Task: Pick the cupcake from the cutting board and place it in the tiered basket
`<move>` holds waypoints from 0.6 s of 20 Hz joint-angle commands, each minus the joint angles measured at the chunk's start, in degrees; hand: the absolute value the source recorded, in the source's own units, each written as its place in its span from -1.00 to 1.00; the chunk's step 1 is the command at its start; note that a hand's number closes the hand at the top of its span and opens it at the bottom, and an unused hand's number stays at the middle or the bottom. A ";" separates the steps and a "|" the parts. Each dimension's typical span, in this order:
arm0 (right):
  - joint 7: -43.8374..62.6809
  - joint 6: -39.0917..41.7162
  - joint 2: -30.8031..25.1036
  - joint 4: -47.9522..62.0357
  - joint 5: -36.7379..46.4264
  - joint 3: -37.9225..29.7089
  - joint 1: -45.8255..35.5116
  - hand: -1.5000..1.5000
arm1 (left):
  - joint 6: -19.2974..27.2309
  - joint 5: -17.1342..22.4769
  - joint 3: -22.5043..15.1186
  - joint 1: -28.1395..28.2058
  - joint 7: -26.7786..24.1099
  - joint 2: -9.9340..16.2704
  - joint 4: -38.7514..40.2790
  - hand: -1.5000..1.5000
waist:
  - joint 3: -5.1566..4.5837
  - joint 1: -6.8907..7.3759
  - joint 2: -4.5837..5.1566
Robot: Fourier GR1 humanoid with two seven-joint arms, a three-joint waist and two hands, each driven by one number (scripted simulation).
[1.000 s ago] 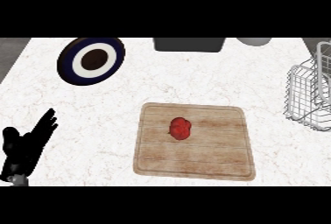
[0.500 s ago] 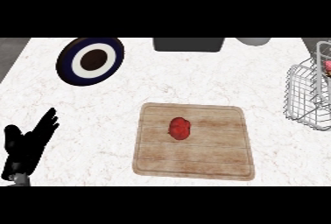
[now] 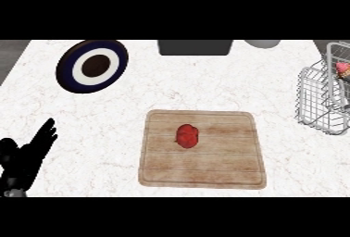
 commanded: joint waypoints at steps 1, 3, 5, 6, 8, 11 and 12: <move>3.15 0.53 -2.48 -2.09 -6.35 -6.70 1.54 -1.00 | -1.16 1.48 1.58 0.45 -0.22 1.03 0.62 0.00 | 0.00 -1.27 -0.42; 2.87 4.04 -6.82 -3.46 -9.65 -9.97 -0.27 -1.00 | -0.53 1.17 0.85 1.39 1.67 0.41 -2.20 0.00 | 0.03 -1.55 -0.77; 0.95 2.67 -6.25 -5.49 -14.41 -14.30 2.01 -1.00 | -0.09 0.97 2.16 1.48 -0.71 0.89 0.25 0.00 | 0.01 -2.32 -0.81; -1.16 1.69 -4.68 -6.76 -17.15 -16.62 4.70 -1.00 | 0.03 0.90 2.31 2.12 -0.14 0.95 0.31 0.00 | 0.07 -3.52 -1.25; -4.80 4.46 -8.12 -8.70 -20.70 -20.10 8.76 -1.00 | 1.24 0.77 1.95 1.64 0.85 -0.24 -0.58 0.00 | 0.11 -3.89 -1.10; -7.54 7.74 -8.45 -11.88 -26.21 -25.41 14.81 -1.00 | 1.15 0.40 1.79 5.29 -0.78 -0.80 -2.46 0.00 | 0.11 -4.31 -1.54; -9.51 11.54 -10.81 -12.31 -27.92 -27.03 17.31 -1.00 | 1.47 -0.27 1.40 4.69 -1.23 -0.98 -1.56 0.00 | 0.10 -4.90 -1.39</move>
